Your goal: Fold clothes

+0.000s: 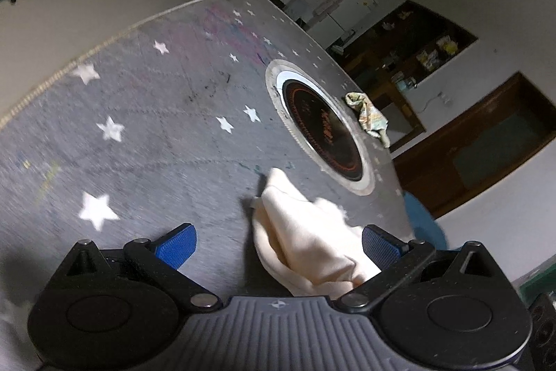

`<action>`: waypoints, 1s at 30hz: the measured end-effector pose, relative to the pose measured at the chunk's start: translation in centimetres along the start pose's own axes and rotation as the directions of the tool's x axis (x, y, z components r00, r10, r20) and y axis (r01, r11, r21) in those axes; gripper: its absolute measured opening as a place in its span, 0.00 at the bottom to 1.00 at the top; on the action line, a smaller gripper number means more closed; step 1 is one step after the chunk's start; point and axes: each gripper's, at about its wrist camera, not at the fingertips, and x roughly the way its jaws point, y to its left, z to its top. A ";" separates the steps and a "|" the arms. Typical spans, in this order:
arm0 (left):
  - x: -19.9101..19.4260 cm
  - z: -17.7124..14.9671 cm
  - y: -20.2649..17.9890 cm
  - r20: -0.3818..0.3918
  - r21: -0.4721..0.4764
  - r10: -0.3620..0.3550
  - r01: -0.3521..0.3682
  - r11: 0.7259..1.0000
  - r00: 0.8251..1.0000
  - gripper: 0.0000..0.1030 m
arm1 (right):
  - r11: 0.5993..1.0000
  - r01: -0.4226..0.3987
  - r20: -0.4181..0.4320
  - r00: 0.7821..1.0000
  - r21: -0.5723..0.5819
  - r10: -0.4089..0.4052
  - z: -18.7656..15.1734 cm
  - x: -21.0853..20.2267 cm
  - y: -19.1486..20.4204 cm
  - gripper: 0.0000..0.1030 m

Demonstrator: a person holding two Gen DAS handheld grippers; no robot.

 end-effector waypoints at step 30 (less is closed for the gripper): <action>5.9 -1.6 0.6 -0.148 -0.304 -0.188 0.136 0.943 0.971 0.46 | 0.994 -0.097 0.033 0.995 0.057 0.095 -1.2 -1.0 -0.6 0.17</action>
